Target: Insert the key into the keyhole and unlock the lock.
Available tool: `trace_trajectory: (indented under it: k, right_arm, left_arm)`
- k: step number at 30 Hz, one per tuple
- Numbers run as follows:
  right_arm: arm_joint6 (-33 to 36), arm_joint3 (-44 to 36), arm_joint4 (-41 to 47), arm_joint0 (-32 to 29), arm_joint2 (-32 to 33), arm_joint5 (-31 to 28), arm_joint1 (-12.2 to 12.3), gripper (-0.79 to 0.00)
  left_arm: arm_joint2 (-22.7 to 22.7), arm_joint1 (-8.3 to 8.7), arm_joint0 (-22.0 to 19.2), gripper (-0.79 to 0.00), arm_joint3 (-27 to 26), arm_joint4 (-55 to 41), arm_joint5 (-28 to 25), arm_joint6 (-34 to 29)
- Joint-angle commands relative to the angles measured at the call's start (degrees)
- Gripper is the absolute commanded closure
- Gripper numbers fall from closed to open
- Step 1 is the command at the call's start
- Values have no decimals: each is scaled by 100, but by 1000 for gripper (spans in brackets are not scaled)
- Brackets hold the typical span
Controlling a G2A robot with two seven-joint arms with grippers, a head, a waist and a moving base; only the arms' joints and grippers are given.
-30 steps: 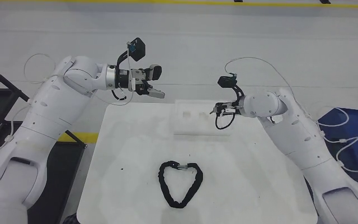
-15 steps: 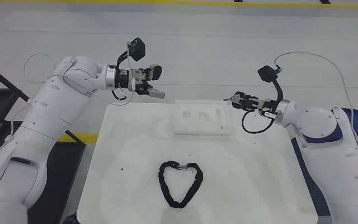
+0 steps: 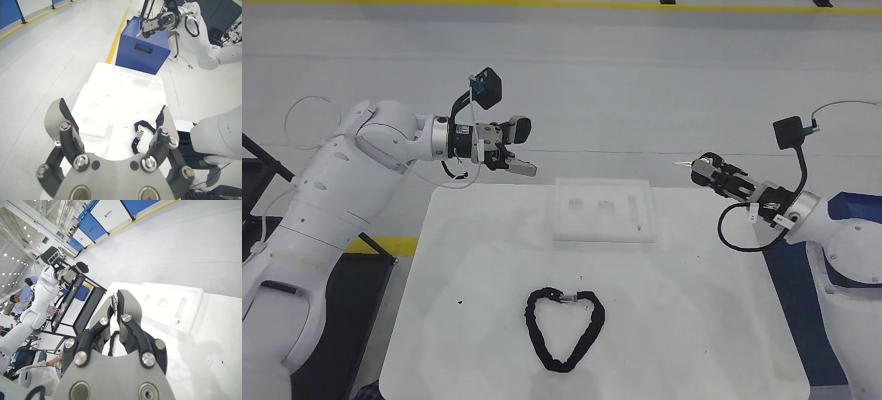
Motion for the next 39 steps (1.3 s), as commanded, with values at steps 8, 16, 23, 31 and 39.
trace_trajectory:
  k: [8,16,23,31,39]
  right_arm:
    - [-1,17,9,-39,16,-22,4,0]
    - [-1,17,9,-39,16,-22,4,0]
    - [-1,17,9,-39,16,-22,4,0]
    - [-1,17,9,-39,16,-22,4,0]
    - [-1,17,9,-39,16,-22,4,0]
  left_arm:
    - [0,0,0,-785,0,0,0,0]
    - [0,0,0,-785,0,0,0,0]
    - [-82,60,492,-785,-374,1404,128,429]
    - [119,49,1206,-785,-693,2718,0,1021]
    - [529,-22,1518,-785,-1044,3908,0,2095]
